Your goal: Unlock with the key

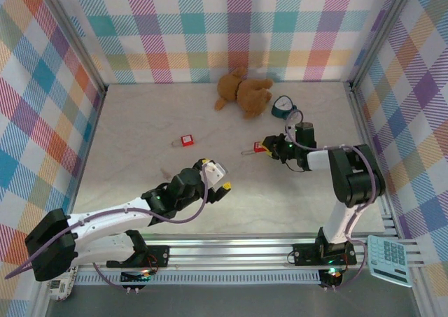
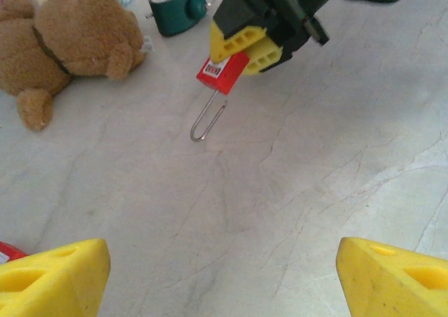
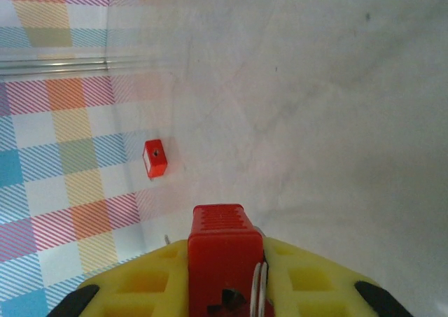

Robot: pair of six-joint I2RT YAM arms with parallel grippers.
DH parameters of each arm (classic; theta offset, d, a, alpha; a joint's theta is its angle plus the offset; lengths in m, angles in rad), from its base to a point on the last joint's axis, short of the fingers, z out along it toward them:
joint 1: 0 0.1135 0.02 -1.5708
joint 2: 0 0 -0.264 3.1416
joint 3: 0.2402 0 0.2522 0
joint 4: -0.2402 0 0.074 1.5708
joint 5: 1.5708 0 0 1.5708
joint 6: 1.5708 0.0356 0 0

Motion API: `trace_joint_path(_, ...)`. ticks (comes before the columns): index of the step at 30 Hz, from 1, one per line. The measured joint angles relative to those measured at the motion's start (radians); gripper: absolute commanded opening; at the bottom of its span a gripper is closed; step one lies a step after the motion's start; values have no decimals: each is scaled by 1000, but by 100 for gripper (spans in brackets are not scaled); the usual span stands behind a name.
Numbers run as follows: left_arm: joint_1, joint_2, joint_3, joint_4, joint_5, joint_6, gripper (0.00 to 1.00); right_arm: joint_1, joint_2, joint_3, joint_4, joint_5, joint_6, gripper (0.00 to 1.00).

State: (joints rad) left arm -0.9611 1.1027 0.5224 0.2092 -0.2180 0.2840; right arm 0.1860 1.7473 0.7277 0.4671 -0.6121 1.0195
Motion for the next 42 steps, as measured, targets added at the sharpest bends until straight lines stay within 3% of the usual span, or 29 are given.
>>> trace_joint_path(9, 0, 160, 0, 94, 23, 32, 81, 74, -257, -140, -95, 51, 55, 16)
trace_joint_path(21, 0, 341, 7, 251, -48, 126, 81, 156, -213, -171, -158, 100, 98, 16)
trace_joint_path(32, 0, 610, 118, 484, -218, 238, 84, 156, -164, -148, -143, 74, 95, 17)
trace_joint_path(42, 21, 687, 155, 595, -247, 251, 83, 141, -127, -128, -126, 51, 60, 18)
